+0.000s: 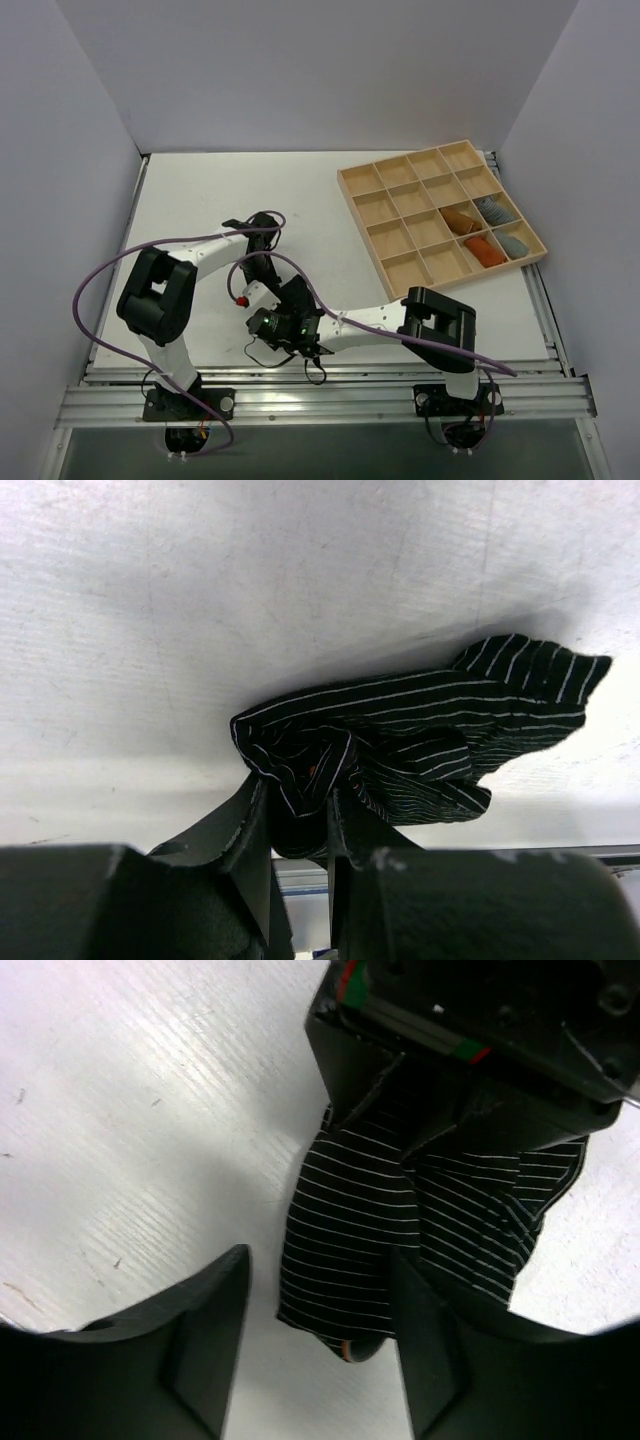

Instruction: Roll the underwear

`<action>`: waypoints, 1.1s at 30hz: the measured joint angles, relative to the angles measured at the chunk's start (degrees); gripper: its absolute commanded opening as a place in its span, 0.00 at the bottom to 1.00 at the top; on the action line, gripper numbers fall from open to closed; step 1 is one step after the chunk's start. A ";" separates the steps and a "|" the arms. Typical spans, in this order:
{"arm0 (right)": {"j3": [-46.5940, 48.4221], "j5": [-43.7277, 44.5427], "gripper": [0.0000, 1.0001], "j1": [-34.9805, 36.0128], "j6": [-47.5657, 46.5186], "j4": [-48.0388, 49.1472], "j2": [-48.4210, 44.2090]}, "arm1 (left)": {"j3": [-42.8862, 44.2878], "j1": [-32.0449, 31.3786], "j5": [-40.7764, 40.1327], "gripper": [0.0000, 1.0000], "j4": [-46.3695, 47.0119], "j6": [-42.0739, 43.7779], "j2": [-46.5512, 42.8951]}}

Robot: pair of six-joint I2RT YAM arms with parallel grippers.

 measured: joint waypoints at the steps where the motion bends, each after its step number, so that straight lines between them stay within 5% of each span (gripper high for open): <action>1: 0.00 0.81 0.44 0.28 -0.02 0.04 0.31 | 0.00 -0.04 -0.09 0.05 -0.24 -0.09 0.00; 3: -0.22 2.03 0.27 0.50 0.09 0.37 0.59 | 0.00 -0.07 -0.31 0.10 -0.94 -0.39 0.00; 9: -4.94 1.16 0.05 -0.24 3.43 6.49 -1.31 | 0.00 0.02 -0.35 0.29 -1.42 -1.11 -0.13; 18: -13.49 -16.11 0.01 -8.07 7.80 18.43 -6.12 | 1.73 3.02 0.20 0.54 -4.33 -0.09 -0.13; 33: -19.54 -42.10 0.00 -19.26 16.24 35.71 -3.43 | 2.27 8.94 0.70 0.63 -3.96 3.65 -9.05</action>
